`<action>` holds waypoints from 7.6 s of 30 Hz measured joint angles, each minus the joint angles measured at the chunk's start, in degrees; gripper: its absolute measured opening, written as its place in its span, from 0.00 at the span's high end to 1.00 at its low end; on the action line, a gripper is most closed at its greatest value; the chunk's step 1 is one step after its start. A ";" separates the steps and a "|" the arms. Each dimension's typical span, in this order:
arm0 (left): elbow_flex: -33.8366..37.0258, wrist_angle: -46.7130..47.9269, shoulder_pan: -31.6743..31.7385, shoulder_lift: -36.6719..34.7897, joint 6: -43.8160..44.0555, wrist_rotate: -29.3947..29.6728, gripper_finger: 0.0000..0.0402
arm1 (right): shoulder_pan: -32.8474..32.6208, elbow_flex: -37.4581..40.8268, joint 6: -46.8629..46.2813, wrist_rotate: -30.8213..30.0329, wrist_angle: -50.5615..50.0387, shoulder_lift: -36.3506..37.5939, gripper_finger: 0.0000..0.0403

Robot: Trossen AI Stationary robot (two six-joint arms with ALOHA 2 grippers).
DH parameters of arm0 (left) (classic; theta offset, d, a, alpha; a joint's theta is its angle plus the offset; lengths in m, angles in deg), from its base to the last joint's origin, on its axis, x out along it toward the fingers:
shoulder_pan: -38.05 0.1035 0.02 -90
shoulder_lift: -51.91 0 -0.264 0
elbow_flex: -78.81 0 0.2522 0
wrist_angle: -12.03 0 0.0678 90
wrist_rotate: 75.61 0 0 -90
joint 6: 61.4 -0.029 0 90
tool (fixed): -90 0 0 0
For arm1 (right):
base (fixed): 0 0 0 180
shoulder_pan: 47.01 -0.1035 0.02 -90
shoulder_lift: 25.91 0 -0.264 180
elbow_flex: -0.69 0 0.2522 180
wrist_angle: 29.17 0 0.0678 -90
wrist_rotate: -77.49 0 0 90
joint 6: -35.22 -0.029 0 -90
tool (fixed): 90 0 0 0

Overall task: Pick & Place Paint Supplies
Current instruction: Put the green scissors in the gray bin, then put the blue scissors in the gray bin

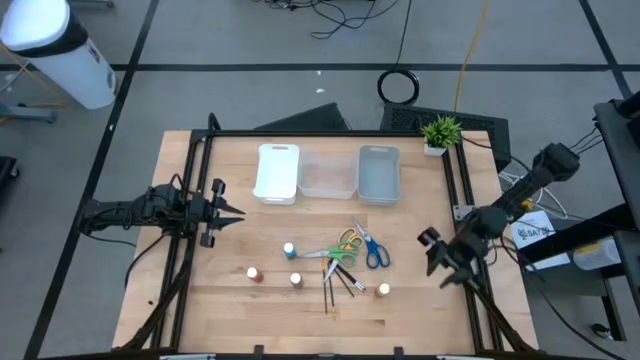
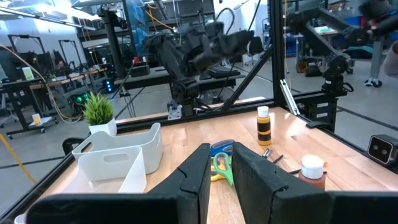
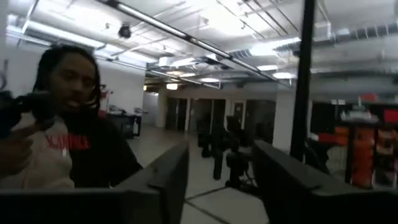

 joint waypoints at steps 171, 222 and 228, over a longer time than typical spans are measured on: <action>0.00 -0.09 0.02 0.00 0.02 0.00 0.81 | 42.80 -48.96 -17.99 -43.07 -112.97 -30.90 0.80; 0.00 -0.06 0.02 0.00 0.01 0.00 0.81 | 17.26 -41.27 -41.59 -21.79 -99.22 -37.23 0.49; 0.00 -0.07 0.02 0.00 0.01 0.00 0.81 | 17.42 -40.28 -44.11 -19.53 -94.44 -41.18 0.49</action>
